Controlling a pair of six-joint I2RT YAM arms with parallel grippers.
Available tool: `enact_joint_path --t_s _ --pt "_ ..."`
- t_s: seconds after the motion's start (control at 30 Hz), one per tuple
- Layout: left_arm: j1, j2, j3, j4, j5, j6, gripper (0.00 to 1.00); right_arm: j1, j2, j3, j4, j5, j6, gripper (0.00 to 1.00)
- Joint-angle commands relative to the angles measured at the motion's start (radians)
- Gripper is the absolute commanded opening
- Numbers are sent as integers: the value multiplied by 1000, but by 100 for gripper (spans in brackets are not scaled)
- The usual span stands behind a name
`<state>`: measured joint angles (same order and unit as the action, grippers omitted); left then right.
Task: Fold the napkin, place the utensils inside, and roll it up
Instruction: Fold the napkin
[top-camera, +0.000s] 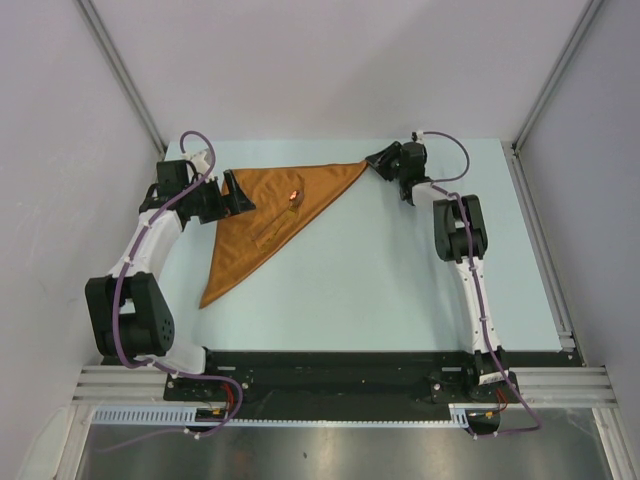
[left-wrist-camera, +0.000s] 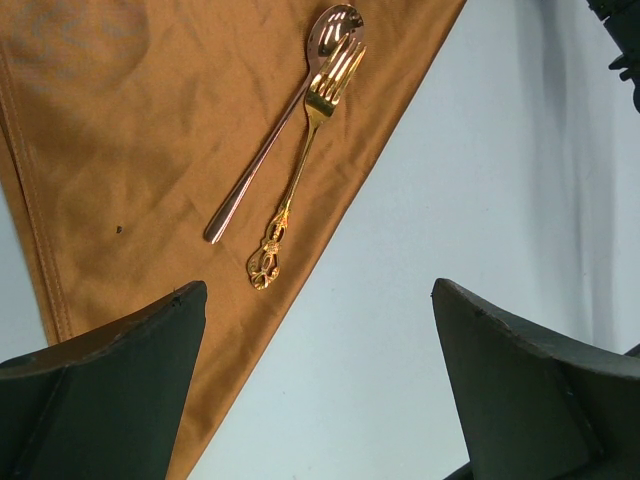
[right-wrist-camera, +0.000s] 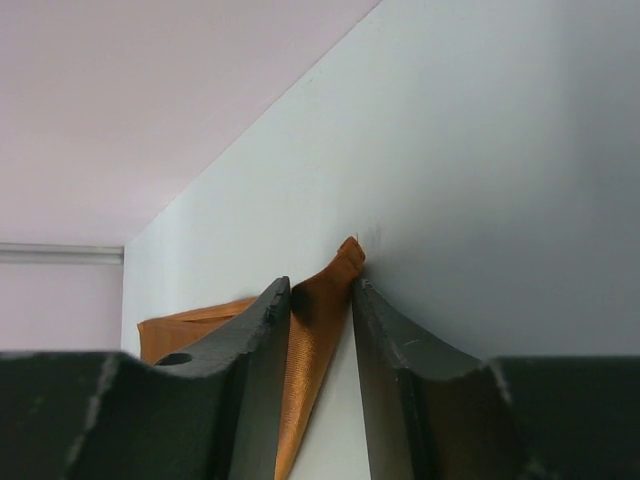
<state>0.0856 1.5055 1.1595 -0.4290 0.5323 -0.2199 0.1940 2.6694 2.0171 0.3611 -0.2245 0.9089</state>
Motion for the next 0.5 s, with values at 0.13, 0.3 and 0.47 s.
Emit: enact_joint_path --t_s 0.13,0.3,0.47 --pt "6 2 12 9 26 -1 99 -2 76 69 -13 2 16 10" --pt "6 7 12 9 28 -2 99 -2 70 65 61 -16 28 0" --pt "8 5 12 10 29 -3 99 1 20 0 186 -33 53 0"
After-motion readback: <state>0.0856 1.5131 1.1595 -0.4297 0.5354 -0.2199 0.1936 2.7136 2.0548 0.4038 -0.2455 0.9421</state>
